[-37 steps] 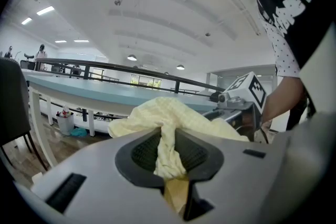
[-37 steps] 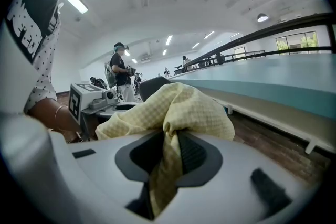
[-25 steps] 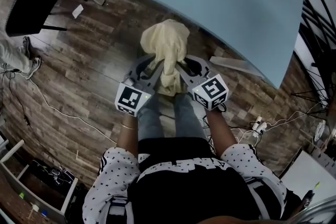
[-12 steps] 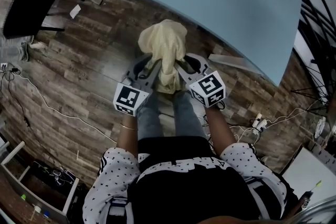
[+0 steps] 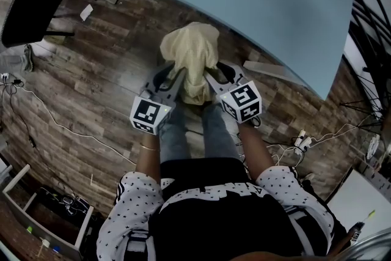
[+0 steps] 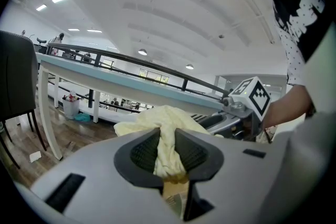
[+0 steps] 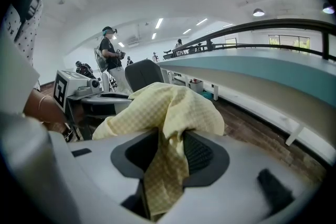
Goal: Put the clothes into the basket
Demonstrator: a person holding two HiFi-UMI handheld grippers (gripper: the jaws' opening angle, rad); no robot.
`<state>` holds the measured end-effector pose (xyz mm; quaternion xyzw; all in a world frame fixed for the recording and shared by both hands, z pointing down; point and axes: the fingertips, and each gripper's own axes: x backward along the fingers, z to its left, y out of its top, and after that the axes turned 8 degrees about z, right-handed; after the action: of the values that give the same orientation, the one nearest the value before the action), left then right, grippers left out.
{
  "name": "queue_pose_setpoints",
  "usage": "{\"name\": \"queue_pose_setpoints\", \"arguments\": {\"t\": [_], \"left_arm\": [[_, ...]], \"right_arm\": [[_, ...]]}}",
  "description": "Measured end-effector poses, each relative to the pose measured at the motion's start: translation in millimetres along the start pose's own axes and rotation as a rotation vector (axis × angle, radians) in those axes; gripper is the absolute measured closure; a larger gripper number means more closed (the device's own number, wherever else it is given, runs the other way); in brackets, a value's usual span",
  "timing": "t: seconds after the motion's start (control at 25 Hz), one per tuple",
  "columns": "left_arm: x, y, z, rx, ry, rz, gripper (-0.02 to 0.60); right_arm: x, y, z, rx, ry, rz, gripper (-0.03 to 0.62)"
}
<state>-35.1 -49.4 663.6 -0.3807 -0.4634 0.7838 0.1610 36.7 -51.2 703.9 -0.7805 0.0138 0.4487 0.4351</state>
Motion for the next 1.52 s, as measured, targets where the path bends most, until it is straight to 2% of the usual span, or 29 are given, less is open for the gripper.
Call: {"name": "queue_pose_setpoints", "arguments": {"t": [0.24, 0.64, 0.8, 0.96, 1.12, 1.52], "left_arm": [[-1, 1, 3, 0.0, 0.003, -0.001, 0.505], [0, 8, 7, 0.008, 0.014, -0.027, 0.505], [-1, 8, 6, 0.007, 0.016, -0.029, 0.505], [-4, 0, -1, -0.033, -0.002, 0.017, 0.505], [-3, 7, -8, -0.01, -0.035, -0.031, 0.506], [-2, 8, -4, -0.025, -0.017, -0.024, 0.508]], "right_arm": [[-4, -2, -4, 0.036, -0.035, 0.04, 0.451], [-5, -1, -9, 0.05, -0.044, 0.063, 0.433], [-4, 0, -8, 0.044, -0.036, 0.047, 0.431], [-5, 7, -2, 0.063, -0.014, 0.017, 0.431], [-2, 10, -1, 0.043, -0.008, -0.006, 0.431], [3, 15, -1, 0.038, 0.0, -0.029, 0.431]]}}
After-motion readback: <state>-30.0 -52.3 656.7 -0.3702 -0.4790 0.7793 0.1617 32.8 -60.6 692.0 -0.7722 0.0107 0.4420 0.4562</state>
